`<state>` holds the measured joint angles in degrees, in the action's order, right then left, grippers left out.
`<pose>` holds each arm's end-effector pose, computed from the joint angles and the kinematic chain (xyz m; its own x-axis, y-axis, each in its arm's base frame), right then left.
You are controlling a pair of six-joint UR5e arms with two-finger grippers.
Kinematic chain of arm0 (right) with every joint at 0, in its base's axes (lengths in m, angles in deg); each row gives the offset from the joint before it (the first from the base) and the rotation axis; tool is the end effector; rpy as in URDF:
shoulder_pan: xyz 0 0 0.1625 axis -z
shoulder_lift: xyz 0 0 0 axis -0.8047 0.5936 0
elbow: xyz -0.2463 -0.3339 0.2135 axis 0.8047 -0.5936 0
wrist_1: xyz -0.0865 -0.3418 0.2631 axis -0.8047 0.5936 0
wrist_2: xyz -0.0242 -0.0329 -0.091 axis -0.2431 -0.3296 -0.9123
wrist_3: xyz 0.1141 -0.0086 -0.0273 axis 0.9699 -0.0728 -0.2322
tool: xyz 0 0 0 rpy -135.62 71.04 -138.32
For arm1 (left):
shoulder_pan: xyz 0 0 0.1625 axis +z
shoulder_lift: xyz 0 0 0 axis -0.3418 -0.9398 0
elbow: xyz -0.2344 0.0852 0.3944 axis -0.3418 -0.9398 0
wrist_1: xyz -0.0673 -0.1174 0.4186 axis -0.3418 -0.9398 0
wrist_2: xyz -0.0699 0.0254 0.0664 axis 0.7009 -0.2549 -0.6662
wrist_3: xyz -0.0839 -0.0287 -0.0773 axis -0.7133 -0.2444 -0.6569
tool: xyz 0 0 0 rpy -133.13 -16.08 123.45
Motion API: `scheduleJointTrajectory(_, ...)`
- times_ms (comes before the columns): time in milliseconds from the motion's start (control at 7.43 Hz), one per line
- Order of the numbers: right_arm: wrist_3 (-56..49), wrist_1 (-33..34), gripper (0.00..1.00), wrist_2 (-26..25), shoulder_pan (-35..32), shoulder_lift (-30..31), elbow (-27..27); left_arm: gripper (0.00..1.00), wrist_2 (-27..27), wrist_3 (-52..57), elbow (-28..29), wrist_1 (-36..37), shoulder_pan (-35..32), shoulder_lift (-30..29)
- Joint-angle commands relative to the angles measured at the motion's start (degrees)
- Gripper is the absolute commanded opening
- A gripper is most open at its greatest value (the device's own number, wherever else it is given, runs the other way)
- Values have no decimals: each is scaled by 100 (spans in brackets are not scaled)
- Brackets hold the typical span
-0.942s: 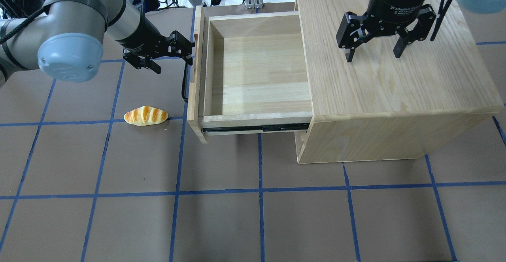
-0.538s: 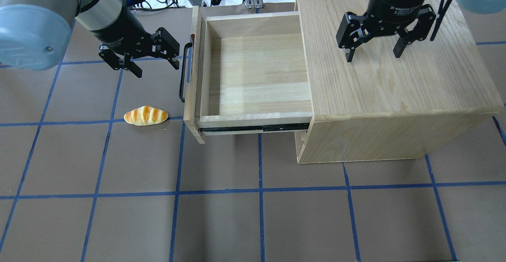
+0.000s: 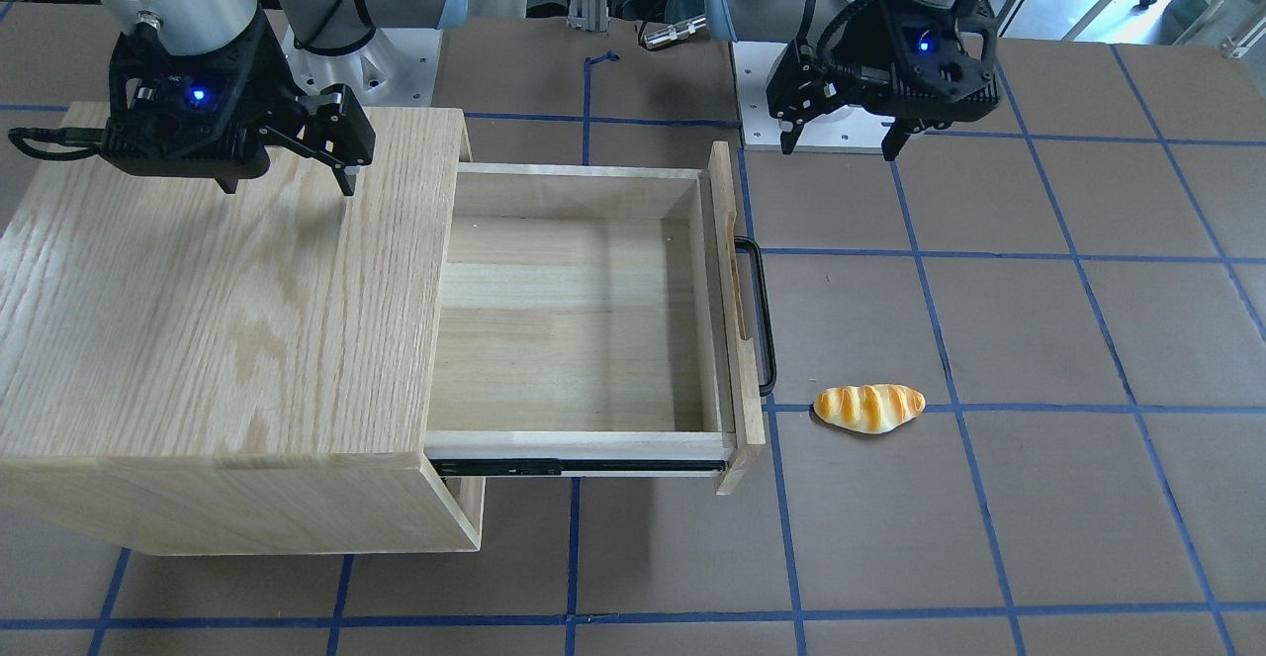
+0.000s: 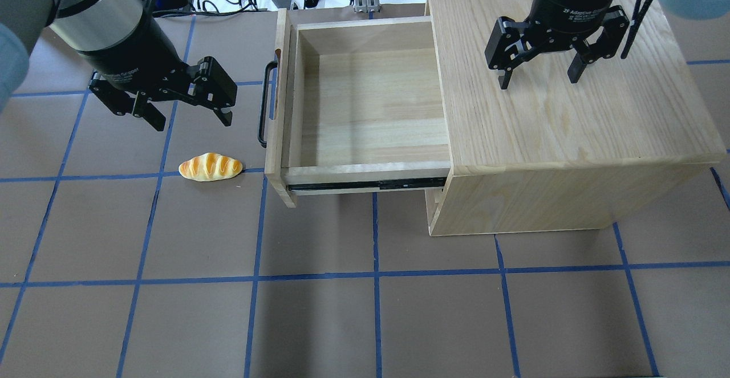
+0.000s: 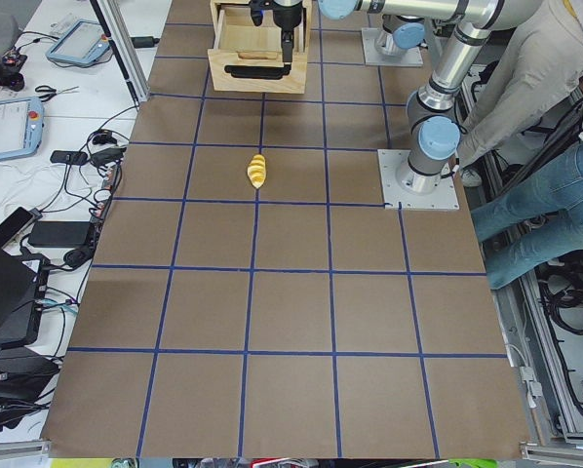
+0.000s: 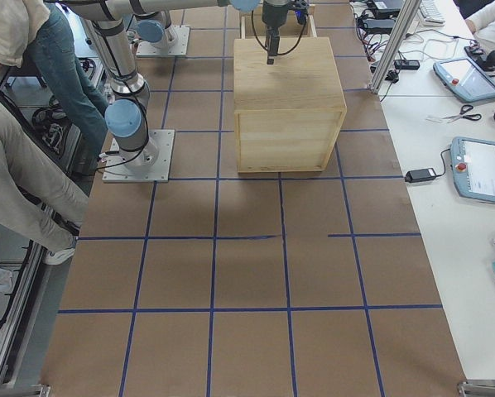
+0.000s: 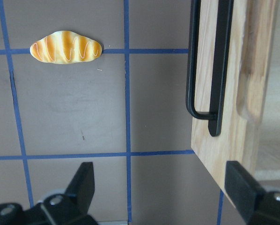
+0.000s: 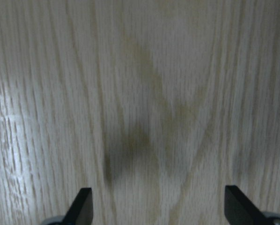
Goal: Open upper drawer
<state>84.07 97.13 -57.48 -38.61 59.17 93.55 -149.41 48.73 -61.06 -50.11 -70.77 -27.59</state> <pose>0.1499 -0.5352 0.5383 -0.9990 -0.0253 0.0360 -0.0234 0.9983 0.0530 -0.1445 -0.4763 0.5421 -0.9992 -0.0001 0.0406 0.0003 1.0000 0.0099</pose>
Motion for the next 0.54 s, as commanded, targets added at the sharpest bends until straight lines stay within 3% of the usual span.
scheduleJointTrajectory(0, 2, 0, 100, 0, 0, 0, 0, 100, -66, 48, 55, 47, 92, 20)
scheduleJointTrajectory(269, 2, 0, 100, 0, 0, 0, 8, 100, -66, 22, 152, 789, 128, -137)
scheduleJointTrajectory(404, -6, 0, 100, 0, 0, 0, 0, 100, -66, 4, 301, 786, 128, -251)
